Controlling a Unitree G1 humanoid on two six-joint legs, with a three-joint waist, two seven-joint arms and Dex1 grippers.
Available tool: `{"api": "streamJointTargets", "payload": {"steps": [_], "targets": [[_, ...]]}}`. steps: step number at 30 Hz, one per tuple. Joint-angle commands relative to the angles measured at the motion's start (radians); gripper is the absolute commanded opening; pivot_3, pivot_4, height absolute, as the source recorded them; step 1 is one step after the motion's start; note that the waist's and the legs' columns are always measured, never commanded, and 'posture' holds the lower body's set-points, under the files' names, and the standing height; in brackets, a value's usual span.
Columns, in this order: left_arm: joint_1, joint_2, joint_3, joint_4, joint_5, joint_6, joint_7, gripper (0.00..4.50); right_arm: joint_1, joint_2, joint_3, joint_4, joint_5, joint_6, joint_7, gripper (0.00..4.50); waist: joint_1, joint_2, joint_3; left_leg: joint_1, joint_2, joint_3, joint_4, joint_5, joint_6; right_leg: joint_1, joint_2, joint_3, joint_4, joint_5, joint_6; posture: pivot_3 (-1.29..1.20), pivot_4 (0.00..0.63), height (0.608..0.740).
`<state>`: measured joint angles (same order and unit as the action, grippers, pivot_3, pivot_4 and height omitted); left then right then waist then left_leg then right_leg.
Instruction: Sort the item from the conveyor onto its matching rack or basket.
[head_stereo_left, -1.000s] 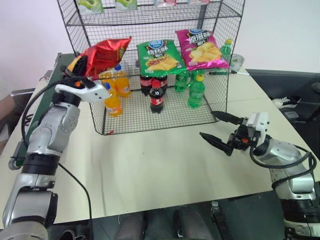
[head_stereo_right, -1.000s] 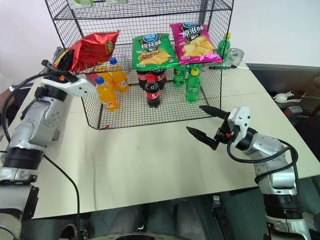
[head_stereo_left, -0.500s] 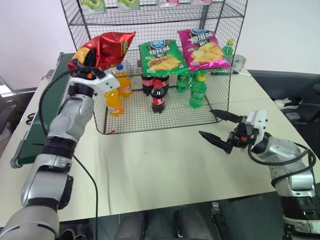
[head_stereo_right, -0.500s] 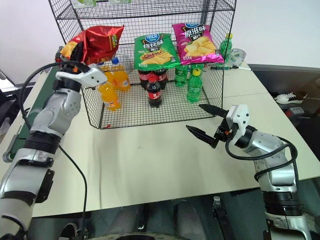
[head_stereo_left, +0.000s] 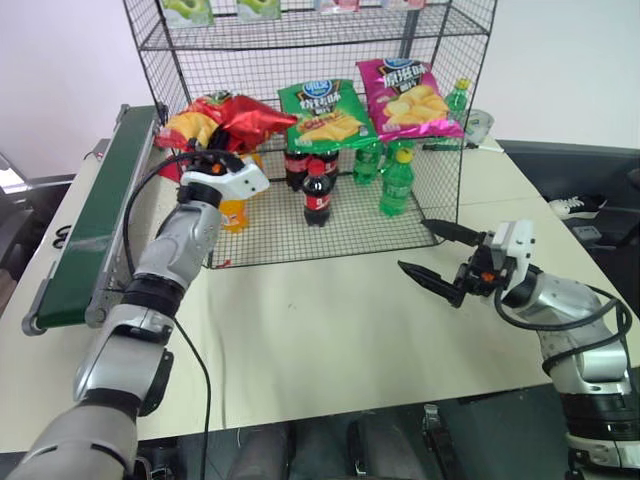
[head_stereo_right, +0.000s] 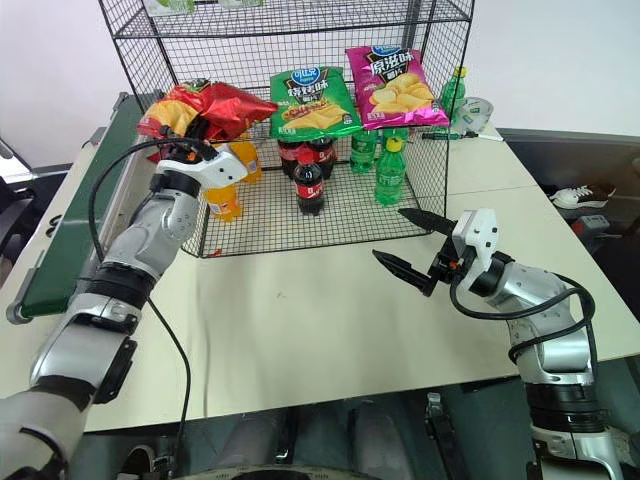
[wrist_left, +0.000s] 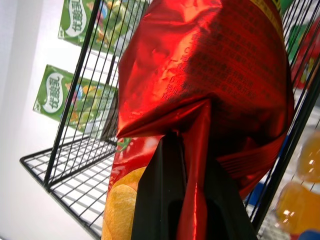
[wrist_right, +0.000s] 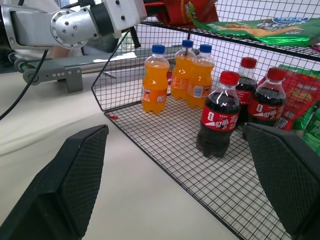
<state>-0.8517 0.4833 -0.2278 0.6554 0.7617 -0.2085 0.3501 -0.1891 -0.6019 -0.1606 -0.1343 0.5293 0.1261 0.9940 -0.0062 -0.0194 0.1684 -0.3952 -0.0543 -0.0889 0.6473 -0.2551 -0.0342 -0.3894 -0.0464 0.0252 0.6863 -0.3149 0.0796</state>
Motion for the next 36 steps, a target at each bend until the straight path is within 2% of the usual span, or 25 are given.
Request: {"api": "streamJointTargets", "payload": {"steps": [1,4,10,12,20,29,36], "targets": [[-0.064,-0.008,0.023,0.003,-0.039,0.019,0.010,0.05,0.006,0.004,-0.003,-0.039,0.004,-0.005,-0.005,4.50,-0.002,0.000,0.000,0.000,0.000,0.000,0.000,0.000,0.000,0.000,0.000,0.000,0.000,0.000,0.000,0.00,0.150,0.740],[-0.118,-0.029,0.028,0.090,-0.061,0.056,0.010,0.05,0.008,0.004,-0.002,-0.039,0.004,-0.004,-0.006,4.50,-0.003,0.000,0.000,0.000,0.000,0.000,0.000,0.000,0.000,0.000,0.000,0.000,0.000,0.000,0.000,0.00,0.150,0.740],[-0.123,0.002,0.006,0.083,-0.031,0.083,0.066,0.05,0.005,0.005,0.002,-0.045,0.003,-0.001,-0.014,4.50,-0.006,0.000,0.000,-0.001,0.000,0.000,0.000,0.000,0.000,-0.002,0.000,0.000,0.000,0.000,0.001,0.00,0.150,0.740],[-0.124,0.003,0.024,0.105,-0.025,0.130,0.135,0.05,0.007,0.003,0.002,-0.044,0.003,-0.003,-0.013,4.50,-0.006,0.000,0.000,-0.002,0.000,0.000,0.000,0.000,0.000,-0.002,0.000,0.000,0.000,0.000,0.001,0.00,0.150,0.740],[-0.124,-0.074,-0.006,0.120,-0.041,0.151,0.189,0.05,-0.006,0.006,0.014,-0.038,0.002,-0.002,-0.014,4.50,0.005,-0.001,0.000,-0.003,-0.001,0.000,0.001,0.000,0.000,-0.002,0.000,0.000,0.000,0.000,0.001,0.00,0.150,0.740],[-0.210,-0.148,0.026,0.281,-0.108,0.157,0.249,0.05,0.003,0.003,0.015,-0.049,0.004,0.000,-0.023,4.50,0.011,-0.001,0.001,-0.003,-0.001,0.000,0.001,0.000,0.000,-0.003,0.000,0.000,0.000,0.000,0.001,0.00,0.150,0.740],[-0.264,-0.173,0.007,0.363,-0.161,0.087,0.225,0.05,0.015,0.005,0.015,-0.065,0.003,0.002,-0.036,4.50,0.016,-0.001,0.001,-0.003,-0.001,0.001,0.001,0.000,0.000,-0.003,0.000,-0.001,0.000,0.000,0.002,0.00,0.150,0.740]]}}
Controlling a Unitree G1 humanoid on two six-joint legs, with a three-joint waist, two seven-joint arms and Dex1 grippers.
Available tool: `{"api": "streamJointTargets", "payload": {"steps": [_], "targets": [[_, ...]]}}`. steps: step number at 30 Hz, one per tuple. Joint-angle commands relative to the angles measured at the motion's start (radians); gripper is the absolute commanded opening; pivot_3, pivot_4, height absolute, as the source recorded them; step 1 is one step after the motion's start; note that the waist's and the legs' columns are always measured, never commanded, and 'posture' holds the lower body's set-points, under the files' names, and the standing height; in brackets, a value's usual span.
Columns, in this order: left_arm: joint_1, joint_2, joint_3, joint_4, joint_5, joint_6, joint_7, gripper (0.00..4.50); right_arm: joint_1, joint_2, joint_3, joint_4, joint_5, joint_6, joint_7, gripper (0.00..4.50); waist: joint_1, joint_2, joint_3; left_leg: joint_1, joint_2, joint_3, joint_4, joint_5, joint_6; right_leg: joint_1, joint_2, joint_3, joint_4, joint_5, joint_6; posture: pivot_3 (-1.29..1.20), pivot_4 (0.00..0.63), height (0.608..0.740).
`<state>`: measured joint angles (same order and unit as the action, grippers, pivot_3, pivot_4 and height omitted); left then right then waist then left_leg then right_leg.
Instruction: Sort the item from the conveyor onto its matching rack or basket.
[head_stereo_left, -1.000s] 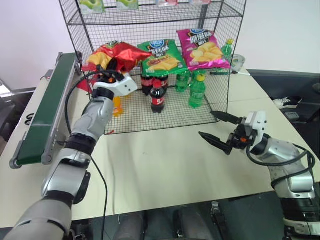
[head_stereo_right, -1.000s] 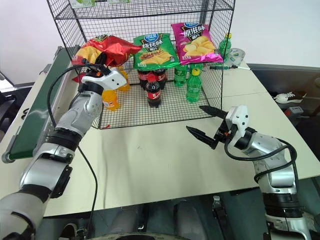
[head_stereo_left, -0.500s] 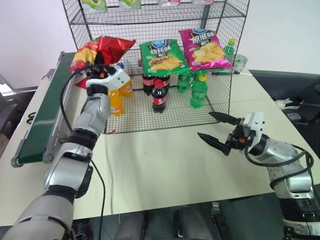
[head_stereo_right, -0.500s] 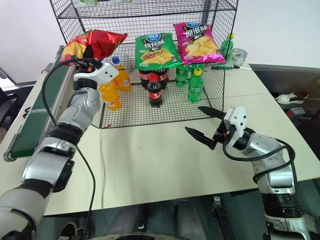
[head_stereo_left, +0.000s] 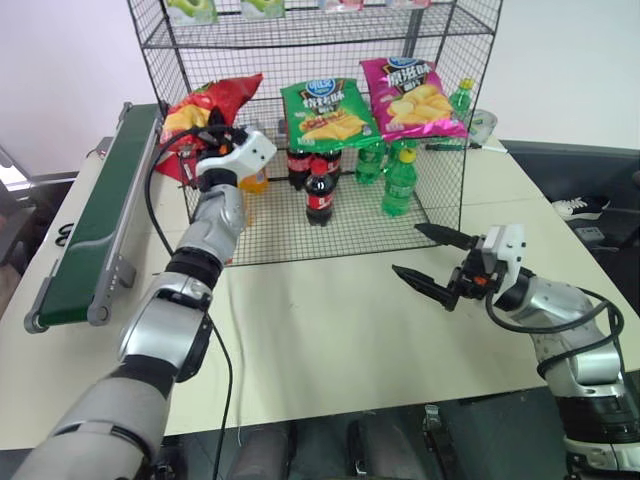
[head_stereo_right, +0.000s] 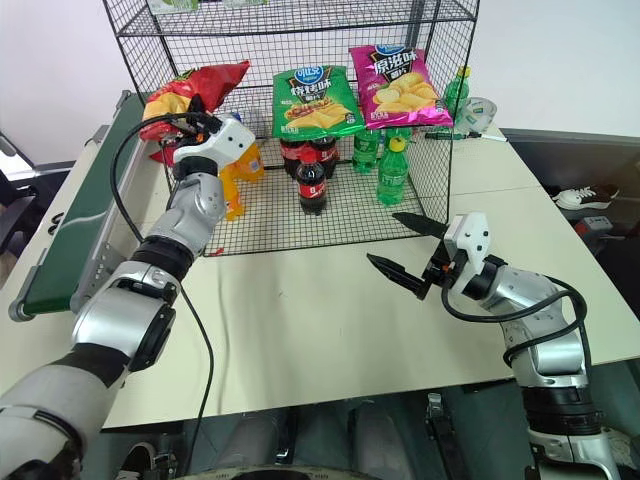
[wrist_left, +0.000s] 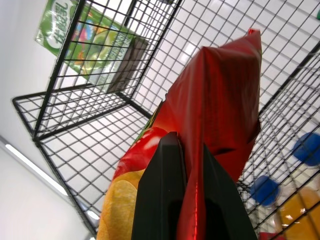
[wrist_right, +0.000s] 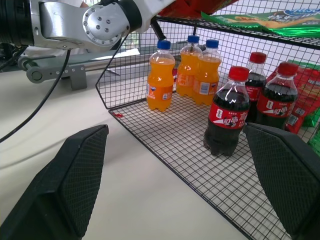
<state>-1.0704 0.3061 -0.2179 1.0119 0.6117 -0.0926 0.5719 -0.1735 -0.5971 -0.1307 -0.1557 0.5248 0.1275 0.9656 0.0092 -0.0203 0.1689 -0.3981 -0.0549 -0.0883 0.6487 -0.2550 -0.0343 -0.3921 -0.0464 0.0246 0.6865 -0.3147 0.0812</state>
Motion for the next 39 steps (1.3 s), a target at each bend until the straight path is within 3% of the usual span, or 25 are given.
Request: {"api": "streamJointTargets", "payload": {"steps": [1,5,8,15,16,21,30,34,39], "targets": [[-0.055,0.000,-0.004,0.018,-0.018,-0.037,0.000,0.05,0.000,0.000,-0.014,-0.044,0.007,0.000,-0.009,4.50,0.001,0.000,0.000,0.000,0.000,0.000,0.000,0.000,0.000,0.000,0.000,0.000,0.000,0.000,0.000,0.00,0.150,0.740],[-0.084,-0.012,0.001,0.063,-0.042,-0.061,-0.002,0.05,0.000,0.000,-0.014,-0.048,0.008,0.001,-0.014,4.50,0.002,0.000,0.000,0.000,0.000,0.000,0.000,0.000,0.000,0.000,0.000,0.000,0.000,0.000,0.000,0.00,0.150,0.740],[-0.085,-0.018,0.011,0.080,-0.069,-0.076,-0.006,0.83,0.002,-0.001,-0.015,-0.050,0.007,0.000,-0.017,4.50,0.001,0.000,0.000,0.000,0.000,0.000,0.000,0.000,0.000,0.000,0.000,0.000,0.000,0.000,0.000,0.00,0.150,0.740],[-0.064,-0.004,-0.005,0.040,-0.070,-0.104,-0.019,4.23,0.010,-0.001,-0.013,-0.048,0.006,-0.003,-0.015,4.50,0.003,0.000,0.000,0.001,0.000,0.000,0.000,0.000,0.000,0.001,0.000,0.000,0.000,0.000,0.000,0.00,0.150,0.740],[-0.058,-0.003,-0.004,0.031,-0.072,-0.100,-0.021,4.37,0.010,-0.001,-0.013,-0.047,0.006,-0.004,-0.013,4.50,0.004,0.000,0.000,0.001,0.000,0.000,0.000,0.000,0.000,0.001,0.000,0.000,0.000,0.000,0.000,0.00,0.150,0.740],[0.049,0.004,0.020,-0.151,-0.144,-0.142,-0.169,4.37,0.007,-0.001,-0.010,-0.040,0.007,-0.005,-0.006,4.50,0.003,0.000,0.000,0.001,0.000,0.000,0.001,0.000,0.000,0.001,0.000,0.000,0.000,0.000,0.001,0.00,0.150,0.740],[0.232,0.038,0.068,-0.476,-0.161,-0.019,-0.279,4.37,-0.004,0.006,0.005,-0.026,-0.006,-0.019,0.008,4.50,0.001,0.000,0.000,0.001,0.000,0.000,0.001,0.000,0.000,0.001,0.000,0.001,0.000,0.000,0.000,0.00,0.150,0.740],[0.385,0.085,0.069,-0.718,-0.224,-0.090,-0.433,4.37,-0.014,0.010,0.001,-0.021,-0.002,-0.015,0.005,4.50,-0.004,0.000,0.000,0.001,0.000,0.000,0.000,0.000,0.000,0.000,0.000,0.002,0.000,0.000,0.000,0.00,0.150,0.740],[0.514,0.140,0.102,-0.914,-0.228,-0.050,-0.534,4.37,-0.009,0.009,-0.007,-0.013,-0.004,-0.024,0.011,4.50,0.002,0.000,0.000,0.001,0.000,0.000,0.000,0.000,0.000,0.000,0.000,0.002,0.000,0.001,0.000,0.00,0.150,0.740]]}}
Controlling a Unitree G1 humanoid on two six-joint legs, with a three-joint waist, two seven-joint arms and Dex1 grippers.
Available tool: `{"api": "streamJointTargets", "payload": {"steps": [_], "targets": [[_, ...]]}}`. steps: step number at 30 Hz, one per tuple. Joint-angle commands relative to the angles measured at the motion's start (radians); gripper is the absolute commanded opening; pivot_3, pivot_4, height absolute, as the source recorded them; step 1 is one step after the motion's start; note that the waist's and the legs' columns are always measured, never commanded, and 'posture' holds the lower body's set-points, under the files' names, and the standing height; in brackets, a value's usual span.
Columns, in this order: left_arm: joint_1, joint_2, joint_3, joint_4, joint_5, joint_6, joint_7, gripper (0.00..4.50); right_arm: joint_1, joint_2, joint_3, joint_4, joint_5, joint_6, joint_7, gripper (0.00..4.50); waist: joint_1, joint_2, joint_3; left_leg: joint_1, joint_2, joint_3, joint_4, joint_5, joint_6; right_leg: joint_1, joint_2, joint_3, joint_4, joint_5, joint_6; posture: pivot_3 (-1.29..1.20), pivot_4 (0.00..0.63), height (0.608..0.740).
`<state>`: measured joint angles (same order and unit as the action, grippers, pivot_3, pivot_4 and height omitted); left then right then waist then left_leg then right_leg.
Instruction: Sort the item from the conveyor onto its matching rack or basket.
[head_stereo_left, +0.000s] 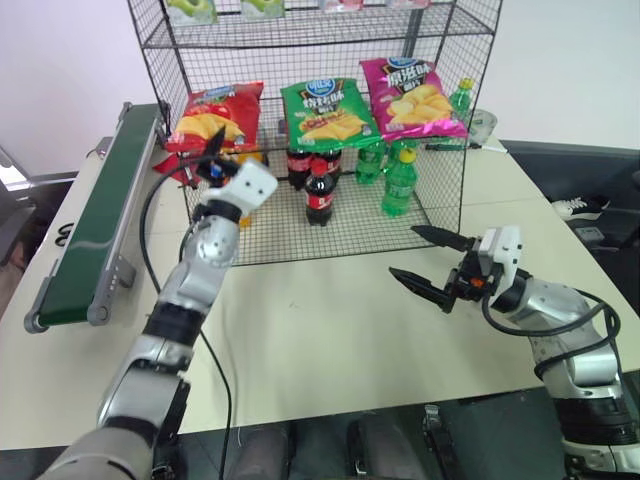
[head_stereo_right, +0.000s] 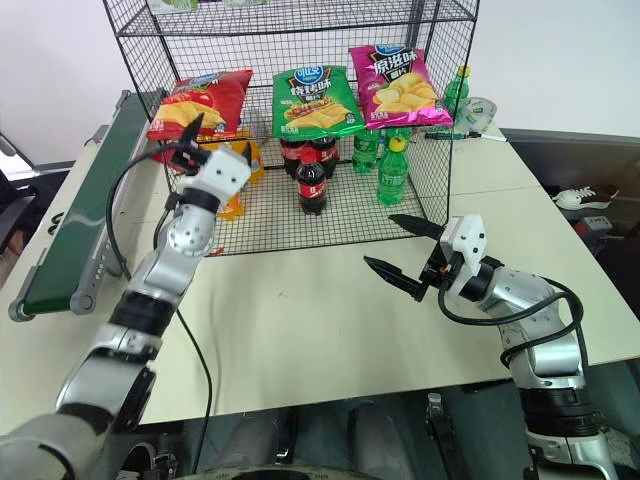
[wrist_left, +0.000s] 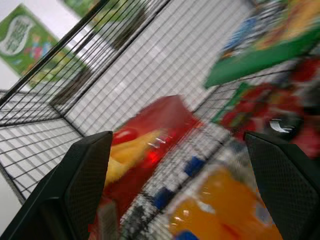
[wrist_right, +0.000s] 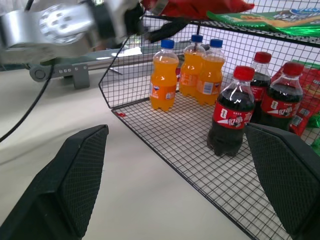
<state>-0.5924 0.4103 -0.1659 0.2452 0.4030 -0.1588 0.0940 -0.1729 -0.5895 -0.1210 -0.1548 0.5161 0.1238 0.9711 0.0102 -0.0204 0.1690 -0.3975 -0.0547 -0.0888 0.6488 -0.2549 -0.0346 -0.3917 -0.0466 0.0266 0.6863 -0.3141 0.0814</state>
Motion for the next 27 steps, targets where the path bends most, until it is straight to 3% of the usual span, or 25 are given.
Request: {"api": "streamJointTargets", "payload": {"steps": [1,6,11,19,27], "targets": [[0.064,0.044,0.074,-0.187,-0.047,0.017,-0.076,4.37,-0.009,0.003,-0.017,-0.012,0.006,-0.020,0.007,4.50,0.001,0.000,0.000,0.000,0.000,0.000,0.000,0.000,0.000,0.000,0.000,0.000,0.000,0.000,0.000,0.00,0.150,0.740],[0.199,0.074,0.140,-0.361,-0.159,0.020,-0.200,4.37,-0.015,0.008,-0.012,-0.003,0.005,-0.021,0.013,4.50,0.001,0.000,0.000,0.001,0.000,0.000,0.000,0.000,0.000,0.001,0.000,0.000,0.000,0.000,0.000,0.00,0.150,0.740],[0.381,0.076,0.206,-0.559,-0.425,0.076,-0.382,4.37,-0.015,-0.002,-0.024,0.007,0.011,-0.017,0.028,4.50,-0.003,0.001,0.000,0.001,0.001,0.000,0.000,0.000,0.000,0.001,-0.001,0.001,-0.002,0.000,0.000,0.00,0.150,0.740],[0.553,0.146,0.408,-0.624,-0.836,0.315,-0.607,4.37,0.005,-0.044,-0.057,0.016,0.019,-0.006,0.064,4.50,0.000,0.002,0.000,0.003,0.001,0.000,-0.001,0.000,0.001,0.003,0.000,0.000,-0.003,0.000,-0.001,0.00,0.150,0.740],[0.836,0.258,0.614,-0.594,-0.928,0.303,-0.835,4.37,0.058,-0.161,-0.146,0.075,0.025,-0.009,0.144,4.50,0.000,0.003,0.001,0.003,0.001,0.001,-0.002,-0.001,0.002,0.004,-0.001,0.001,-0.005,-0.001,-0.002,0.00,0.150,0.740]]}}
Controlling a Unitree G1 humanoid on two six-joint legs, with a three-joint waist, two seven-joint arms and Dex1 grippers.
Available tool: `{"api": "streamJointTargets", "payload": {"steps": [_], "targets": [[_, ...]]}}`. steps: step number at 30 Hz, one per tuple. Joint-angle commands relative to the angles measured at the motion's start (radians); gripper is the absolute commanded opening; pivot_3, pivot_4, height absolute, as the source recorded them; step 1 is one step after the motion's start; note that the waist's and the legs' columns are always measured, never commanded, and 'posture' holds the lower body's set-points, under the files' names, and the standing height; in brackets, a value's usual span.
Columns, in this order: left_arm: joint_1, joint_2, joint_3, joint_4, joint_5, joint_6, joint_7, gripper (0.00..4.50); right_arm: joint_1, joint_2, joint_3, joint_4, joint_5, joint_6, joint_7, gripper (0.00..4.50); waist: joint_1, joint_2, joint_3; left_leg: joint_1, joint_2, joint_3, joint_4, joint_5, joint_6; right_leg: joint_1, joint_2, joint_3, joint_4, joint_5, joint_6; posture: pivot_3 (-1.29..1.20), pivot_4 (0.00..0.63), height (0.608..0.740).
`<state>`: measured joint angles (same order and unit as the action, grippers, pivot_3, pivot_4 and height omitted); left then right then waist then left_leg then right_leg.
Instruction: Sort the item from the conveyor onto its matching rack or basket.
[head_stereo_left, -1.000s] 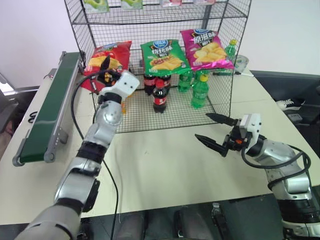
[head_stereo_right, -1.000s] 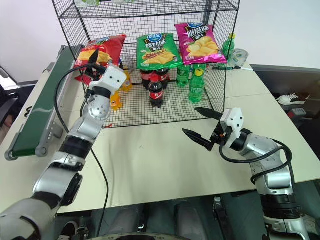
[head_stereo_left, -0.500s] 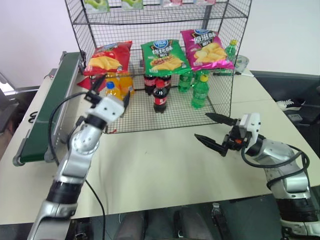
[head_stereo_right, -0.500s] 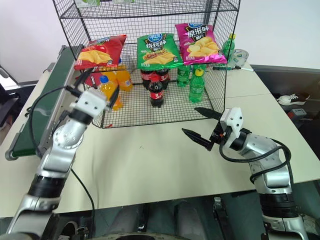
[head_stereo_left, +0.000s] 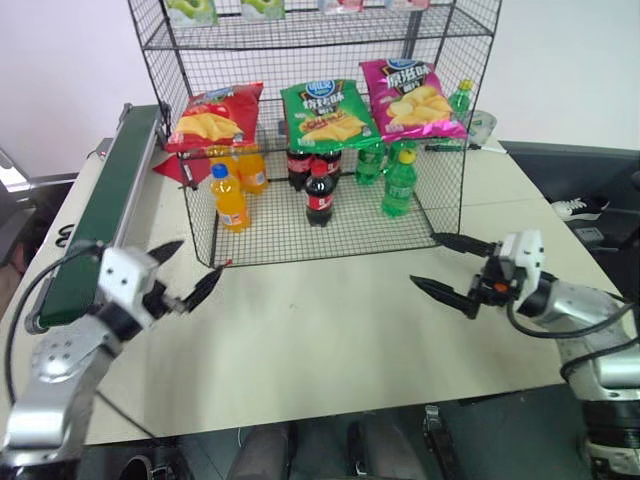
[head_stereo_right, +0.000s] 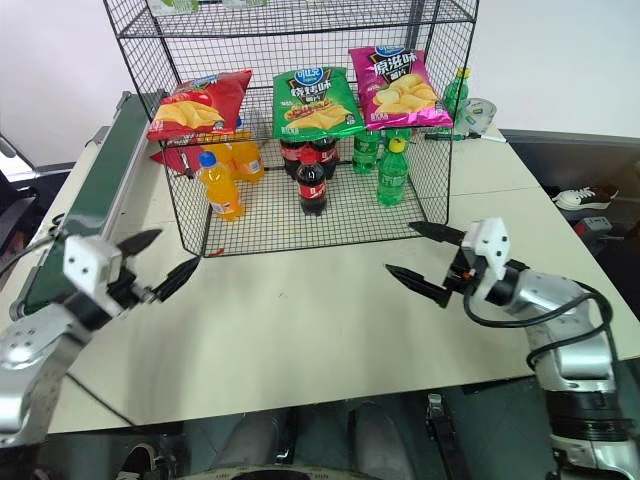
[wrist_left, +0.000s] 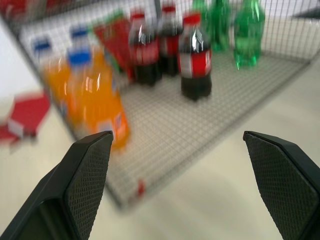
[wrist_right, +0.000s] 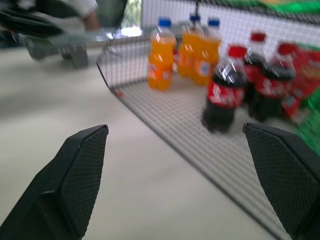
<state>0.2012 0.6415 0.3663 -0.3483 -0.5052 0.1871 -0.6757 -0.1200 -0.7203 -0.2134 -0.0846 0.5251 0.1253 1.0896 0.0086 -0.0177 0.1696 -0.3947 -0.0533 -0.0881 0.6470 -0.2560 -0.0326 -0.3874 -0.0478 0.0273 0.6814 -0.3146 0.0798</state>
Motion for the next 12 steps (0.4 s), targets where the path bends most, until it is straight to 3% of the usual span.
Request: {"api": "streamJointTargets", "payload": {"steps": [1,12], "targets": [[0.065,0.030,0.095,0.020,-0.002,-0.068,-0.085,4.37,0.009,-0.040,-0.066,0.012,0.018,-0.012,0.030,4.50,0.003,0.000,0.000,0.000,0.000,0.000,0.000,0.000,0.000,0.000,0.000,0.000,0.000,0.000,0.000,0.00,0.150,0.740],[0.138,0.037,0.187,0.173,0.054,-0.215,-0.169,4.37,0.096,-0.100,-0.155,0.101,-0.010,-0.061,0.091,4.50,0.004,0.002,0.001,0.000,0.000,0.000,0.000,-0.001,0.001,0.001,-0.001,0.000,-0.002,-0.002,-0.004,0.00,0.150,0.740]]}}
